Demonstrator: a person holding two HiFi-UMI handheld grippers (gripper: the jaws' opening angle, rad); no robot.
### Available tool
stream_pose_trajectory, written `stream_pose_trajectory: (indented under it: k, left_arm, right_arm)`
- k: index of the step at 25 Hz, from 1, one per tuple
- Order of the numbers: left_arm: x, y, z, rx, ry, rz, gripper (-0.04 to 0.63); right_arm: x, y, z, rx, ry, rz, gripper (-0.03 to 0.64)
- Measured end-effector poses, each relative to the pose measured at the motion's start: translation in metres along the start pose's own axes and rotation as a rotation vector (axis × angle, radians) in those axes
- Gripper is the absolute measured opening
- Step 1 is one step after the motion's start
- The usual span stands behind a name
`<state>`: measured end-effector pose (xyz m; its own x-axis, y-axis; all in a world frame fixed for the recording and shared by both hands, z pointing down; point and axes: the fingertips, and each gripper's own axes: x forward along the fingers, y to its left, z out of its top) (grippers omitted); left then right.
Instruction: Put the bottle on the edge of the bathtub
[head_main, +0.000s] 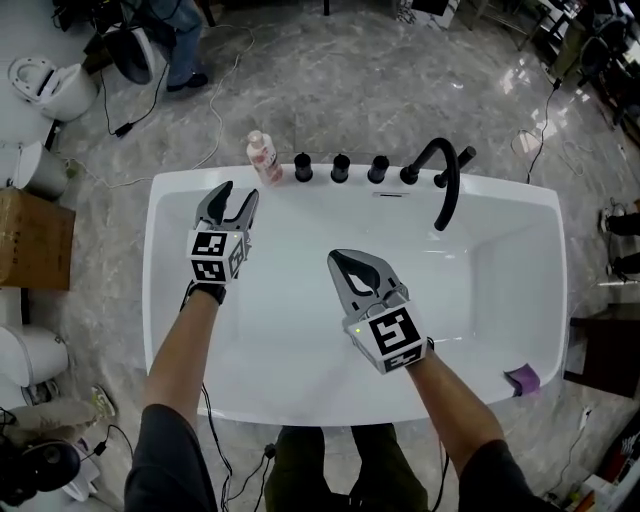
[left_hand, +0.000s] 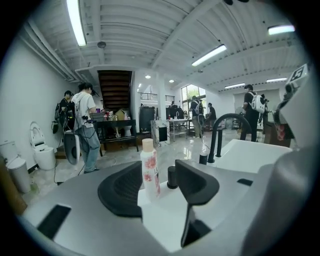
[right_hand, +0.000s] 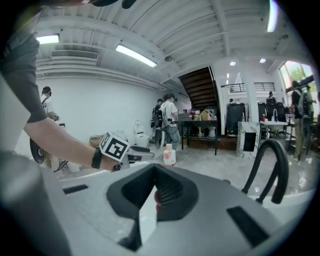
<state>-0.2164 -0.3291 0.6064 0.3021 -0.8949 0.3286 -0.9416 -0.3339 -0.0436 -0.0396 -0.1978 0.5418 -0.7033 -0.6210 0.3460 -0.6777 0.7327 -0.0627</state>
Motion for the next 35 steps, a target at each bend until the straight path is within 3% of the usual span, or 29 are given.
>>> stream_pose_trajectory:
  k: [1,13,24,35]
  left_arm:
    - [-0.009,-0.002,0.005,-0.002,0.001,0.002,0.193]
    - [-0.122,-0.042,0.074,-0.074,0.018,0.0,0.124]
    - [-0.212,-0.1,0.135,-0.023,0.033,-0.014,0.026]
    - [-0.283,-0.147,0.187,-0.031,0.008,-0.014,0.002]
  right_arm:
    - [-0.002,0.002,0.005,-0.003,0.0,0.001,0.0]
    - [-0.044,0.041,0.078,-0.025,-0.016,0.059,0.0]
    - [-0.101,0.075,0.131,-0.022,-0.014,0.093,0.0]
    - [-0.161,0.102,0.173,0.001,-0.049,0.104,0.0]
